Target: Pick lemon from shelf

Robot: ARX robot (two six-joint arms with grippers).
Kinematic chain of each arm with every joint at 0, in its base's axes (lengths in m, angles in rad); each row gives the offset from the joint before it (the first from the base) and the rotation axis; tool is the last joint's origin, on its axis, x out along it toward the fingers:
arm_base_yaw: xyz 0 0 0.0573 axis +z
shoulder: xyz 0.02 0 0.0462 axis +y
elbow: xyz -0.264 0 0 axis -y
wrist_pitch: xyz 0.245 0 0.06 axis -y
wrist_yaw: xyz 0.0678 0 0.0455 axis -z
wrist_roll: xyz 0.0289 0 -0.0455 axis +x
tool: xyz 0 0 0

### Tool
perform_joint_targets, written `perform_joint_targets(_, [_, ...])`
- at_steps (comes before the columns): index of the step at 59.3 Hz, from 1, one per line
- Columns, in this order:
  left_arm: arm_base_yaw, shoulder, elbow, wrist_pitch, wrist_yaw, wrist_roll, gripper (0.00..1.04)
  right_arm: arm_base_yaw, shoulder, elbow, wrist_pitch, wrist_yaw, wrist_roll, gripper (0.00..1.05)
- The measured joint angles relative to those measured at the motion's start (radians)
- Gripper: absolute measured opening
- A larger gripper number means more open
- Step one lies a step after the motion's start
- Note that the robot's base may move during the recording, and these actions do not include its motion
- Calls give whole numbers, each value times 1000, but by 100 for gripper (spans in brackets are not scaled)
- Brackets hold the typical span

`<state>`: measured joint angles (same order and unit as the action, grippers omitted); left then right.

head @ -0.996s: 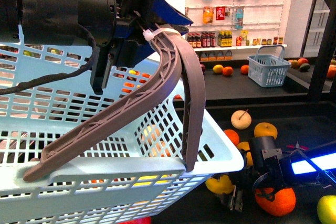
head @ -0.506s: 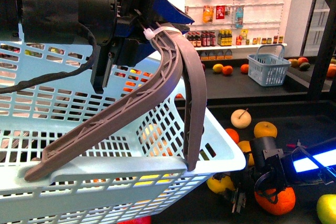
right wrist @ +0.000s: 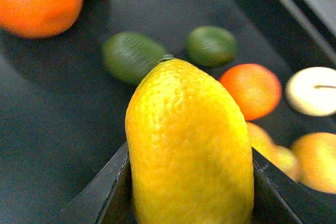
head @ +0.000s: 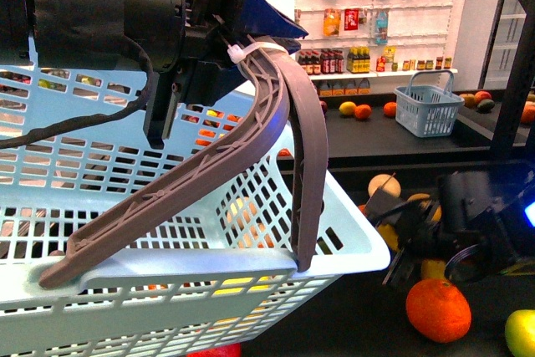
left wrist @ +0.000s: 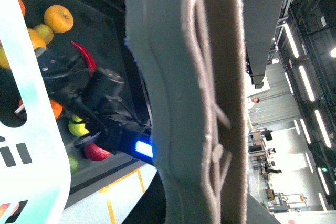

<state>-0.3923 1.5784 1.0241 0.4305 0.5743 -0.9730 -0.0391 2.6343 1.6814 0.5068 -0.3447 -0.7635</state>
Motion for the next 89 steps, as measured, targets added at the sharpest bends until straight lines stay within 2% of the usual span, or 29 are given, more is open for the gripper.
perform_joint_targets(7, [0,0,0,0,0,0,7,-40,-217,-215,102,-7,126,50])
perform_joint_targets(20, [0,0,0,0,0,0,7,-62,-546,-491,122,-45,358,50])
perform_joint_targets(29, [0,0,0,0,0,0,7,3,-748,-621,97,-68,573,50])
perform_joint_targets(39, [0,0,0,0,0,0,7,119,-879,-680,54,-76,718,50])
perform_joint_targets(47, [0,0,0,0,0,0,7,230,-919,-711,24,-69,750,50])
perform_joint_targets(54, [0,0,0,0,0,0,7,278,-912,-730,14,-67,756,50])
perform_joint_targets(81, [0,0,0,0,2,1,7,352,-870,-743,5,-47,772,50])
perform_joint_targets(89, [0,0,0,0,2,0,7,356,-869,-743,-1,-48,776,68])
